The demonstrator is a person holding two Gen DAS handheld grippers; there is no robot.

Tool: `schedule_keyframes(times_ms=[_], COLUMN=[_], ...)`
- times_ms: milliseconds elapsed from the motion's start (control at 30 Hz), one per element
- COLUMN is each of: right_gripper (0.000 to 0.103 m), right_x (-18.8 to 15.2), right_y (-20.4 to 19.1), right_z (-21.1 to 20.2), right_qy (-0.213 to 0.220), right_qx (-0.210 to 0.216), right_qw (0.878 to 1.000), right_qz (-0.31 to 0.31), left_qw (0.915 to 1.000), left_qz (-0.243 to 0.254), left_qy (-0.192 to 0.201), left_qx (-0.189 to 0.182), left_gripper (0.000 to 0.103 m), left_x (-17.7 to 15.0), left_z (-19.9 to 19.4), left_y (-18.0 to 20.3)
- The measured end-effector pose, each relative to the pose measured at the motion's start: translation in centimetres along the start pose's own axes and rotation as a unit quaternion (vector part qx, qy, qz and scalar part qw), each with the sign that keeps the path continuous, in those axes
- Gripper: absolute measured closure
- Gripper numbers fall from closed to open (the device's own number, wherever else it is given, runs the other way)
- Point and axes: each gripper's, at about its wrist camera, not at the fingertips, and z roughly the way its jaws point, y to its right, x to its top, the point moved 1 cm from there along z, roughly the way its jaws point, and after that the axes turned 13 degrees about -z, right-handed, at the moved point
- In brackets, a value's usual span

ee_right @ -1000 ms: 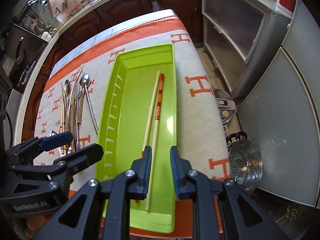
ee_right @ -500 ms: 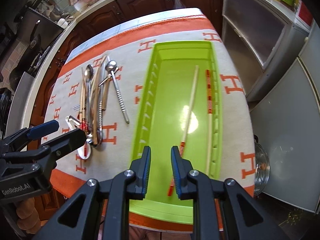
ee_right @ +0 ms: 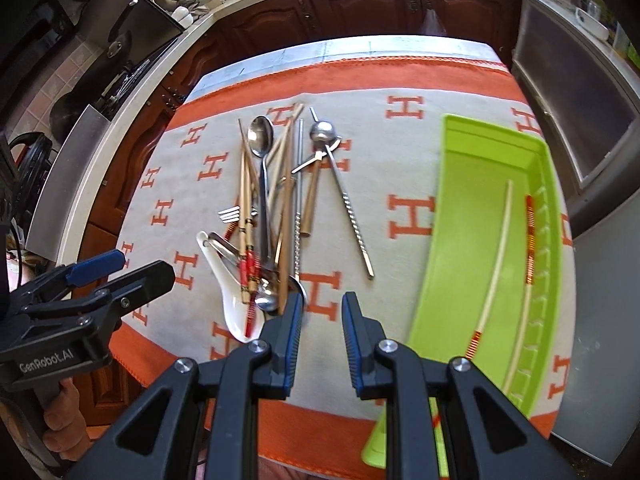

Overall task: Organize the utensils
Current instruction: 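Grasp a wooden chopstick from the pile with the left gripper while the right grasps another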

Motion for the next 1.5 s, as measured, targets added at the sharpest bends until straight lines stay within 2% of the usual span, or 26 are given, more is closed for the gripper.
schedule_keyframes(times_ms=[267, 333, 500, 933, 1067, 1133, 1200, 1300, 1500], right_gripper=[0.083, 0.083, 0.083, 0.083, 0.083, 0.083, 0.083, 0.083, 0.083], right_x=[2.5, 3.1, 4.4, 6.4, 6.3, 6.2, 6.1, 6.1, 6.5], right_y=[-0.7, -0.6, -0.2, 0.5, 0.8, 0.9, 1.0, 1.1, 1.0], right_z=[2.3, 3.0, 4.6, 7.1, 7.9, 8.2, 8.3, 8.6, 8.9], right_qy=[-0.009, -0.013, -0.021, -0.030, -0.038, -0.041, -0.043, -0.044, -0.045], right_qx=[0.003, 0.002, -0.001, 0.012, 0.014, 0.016, 0.017, 0.018, 0.025], right_qw=[1.000, 1.000, 1.000, 0.999, 0.999, 0.999, 0.999, 0.999, 0.999], right_qz=[0.000, 0.001, 0.005, 0.009, 0.013, 0.016, 0.018, 0.020, 0.018], left_qw=[0.9982, 0.9974, 0.9934, 0.9792, 0.9768, 0.9759, 0.9751, 0.9755, 0.9745], left_qz=[-0.049, -0.055, -0.073, -0.115, -0.121, -0.123, -0.122, -0.122, -0.120], left_qy=[-0.024, -0.033, -0.062, -0.126, -0.132, -0.134, -0.138, -0.137, -0.130], left_qx=[-0.022, -0.032, -0.064, -0.110, -0.118, -0.121, -0.124, -0.122, -0.139], left_gripper=[0.016, 0.020, 0.039, 0.068, 0.071, 0.075, 0.088, 0.094, 0.098], left_x=[3.4, 4.2, 6.1, 9.1, 9.4, 9.6, 9.7, 9.8, 9.9], left_z=[2.3, 3.0, 5.4, 11.7, 12.8, 13.2, 13.5, 13.9, 13.7], left_y=[-3.6, -3.9, -4.3, -3.2, -2.7, -2.6, -2.5, -2.4, -2.4])
